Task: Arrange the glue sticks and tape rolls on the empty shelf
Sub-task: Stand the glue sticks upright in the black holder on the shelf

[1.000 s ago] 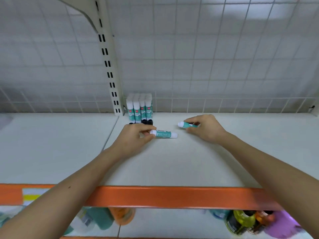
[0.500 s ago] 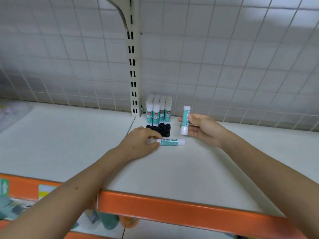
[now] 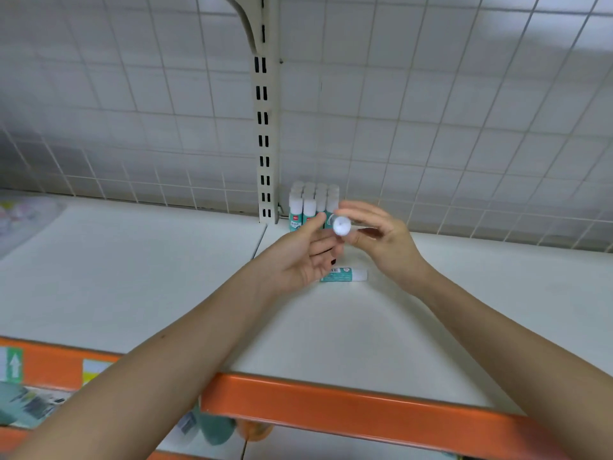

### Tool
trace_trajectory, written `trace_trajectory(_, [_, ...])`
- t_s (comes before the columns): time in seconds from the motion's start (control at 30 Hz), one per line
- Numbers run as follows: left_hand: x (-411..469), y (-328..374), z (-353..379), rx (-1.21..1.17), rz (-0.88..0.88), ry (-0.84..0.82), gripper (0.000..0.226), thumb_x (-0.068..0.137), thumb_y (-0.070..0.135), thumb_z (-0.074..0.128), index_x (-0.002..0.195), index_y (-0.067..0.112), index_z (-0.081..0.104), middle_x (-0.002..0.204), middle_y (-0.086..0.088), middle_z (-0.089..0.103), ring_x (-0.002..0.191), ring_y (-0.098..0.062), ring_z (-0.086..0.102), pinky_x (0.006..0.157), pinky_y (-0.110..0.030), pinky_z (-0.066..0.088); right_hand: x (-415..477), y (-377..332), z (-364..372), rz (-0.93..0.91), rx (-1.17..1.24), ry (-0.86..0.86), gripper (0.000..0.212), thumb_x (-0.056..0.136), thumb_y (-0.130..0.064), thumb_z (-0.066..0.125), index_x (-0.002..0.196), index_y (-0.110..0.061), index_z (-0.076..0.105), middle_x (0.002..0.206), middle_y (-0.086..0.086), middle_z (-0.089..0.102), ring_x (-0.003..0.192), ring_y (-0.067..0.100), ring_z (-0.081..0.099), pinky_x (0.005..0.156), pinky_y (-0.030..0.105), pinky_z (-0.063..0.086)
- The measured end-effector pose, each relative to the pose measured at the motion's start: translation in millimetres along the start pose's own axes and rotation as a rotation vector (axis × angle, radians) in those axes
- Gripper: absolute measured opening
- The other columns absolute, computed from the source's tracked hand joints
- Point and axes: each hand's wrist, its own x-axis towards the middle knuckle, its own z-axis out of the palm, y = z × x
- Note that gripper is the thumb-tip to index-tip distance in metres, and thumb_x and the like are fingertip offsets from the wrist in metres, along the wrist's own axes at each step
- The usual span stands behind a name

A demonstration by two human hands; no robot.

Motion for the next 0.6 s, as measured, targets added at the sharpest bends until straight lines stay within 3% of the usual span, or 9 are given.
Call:
trace_trajectory(0.07, [0, 1, -2, -0.030, 0.012, -0.008, 0.022, 0.093, 0.034, 0.050, 0.090, 0.016, 0.061, 0.073, 0.002, 0.070, 0.068, -0.009, 0.059, 0.055, -0.016, 0.049, -5, 5, 1, -0.187, -0.289, -0.047, 0.031, 0.082, -0.018, 0.062, 0.106, -0.038, 0.061, 0.117, -0.024, 0.050, 0.106, 0.013, 0.047, 0.092, 0.005, 0.030])
trace_trajectory(0.13, [3, -1, -5, 0.007, 0.049, -0.017, 0.017, 0.093, 0.028, 0.052, 0.092, 0.015, 0.061, 0.083, -0.003, 0.070, 0.074, -0.013, 0.063, 0.067, -0.020, 0.051, -8, 10, 1, -0.261, -0.348, -0.043, 0.033, 0.082, -0.015, 0.058, 0.109, -0.033, 0.060, 0.116, -0.023, 0.049, 0.101, 0.014, 0.047, 0.091, 0.004, 0.029])
trace_trajectory(0.2, [7, -4, -10, 0.086, 0.123, -0.019, 0.015, 0.093, 0.023, 0.051, 0.098, 0.013, 0.061, 0.098, -0.006, 0.066, 0.090, -0.019, 0.060, 0.080, -0.026, 0.047, -10, 6, -1, -0.179, -0.217, 0.007, 0.035, 0.083, -0.005, 0.056, 0.105, -0.031, 0.062, 0.110, -0.019, 0.054, 0.095, 0.007, 0.052, 0.086, 0.008, 0.039])
trace_trajectory(0.27, [7, -6, -16, 0.211, 0.210, -0.015, 0.015, 0.094, 0.020, 0.050, 0.100, 0.014, 0.063, 0.101, -0.005, 0.065, 0.094, -0.020, 0.057, 0.080, -0.026, 0.044, -7, -1, -4, -0.038, -0.086, 0.082, 0.037, 0.085, 0.002, 0.055, 0.094, -0.033, 0.063, 0.098, -0.016, 0.059, 0.082, -0.001, 0.055, 0.079, 0.011, 0.044])
trace_trajectory(0.4, [6, -5, -22, 0.394, 0.333, 0.006, 0.016, 0.092, 0.017, 0.054, 0.105, 0.018, 0.063, 0.096, 0.001, 0.067, 0.083, -0.011, 0.059, 0.070, -0.017, 0.044, 4, -10, -3, 0.163, 0.004, 0.109, 0.022, 0.087, -0.012, 0.058, 0.088, -0.033, 0.063, 0.078, -0.012, 0.063, 0.063, -0.005, 0.057, 0.066, 0.012, 0.049])
trace_trajectory(0.5, [10, -6, -26, 0.517, 0.425, 0.017, 0.013, 0.088, 0.014, 0.059, 0.097, 0.022, 0.063, 0.087, 0.006, 0.067, 0.070, 0.004, 0.061, 0.060, -0.006, 0.044, 12, -12, 6, 0.225, -0.022, 0.063, 0.010, 0.083, -0.020, 0.064, 0.088, -0.030, 0.065, 0.077, -0.010, 0.064, 0.057, -0.005, 0.057, 0.057, 0.010, 0.048])
trace_trajectory(0.6, [13, -5, -29, 0.568, 0.486, 0.007, 0.011, 0.087, 0.014, 0.061, 0.094, 0.022, 0.065, 0.086, 0.005, 0.068, 0.069, 0.008, 0.062, 0.064, -0.004, 0.045, 20, -13, 14, 0.230, -0.049, 0.070, 0.012, 0.082, -0.018, 0.065, 0.093, -0.015, 0.069, 0.072, -0.004, 0.064, 0.051, -0.006, 0.056, 0.054, 0.007, 0.045])
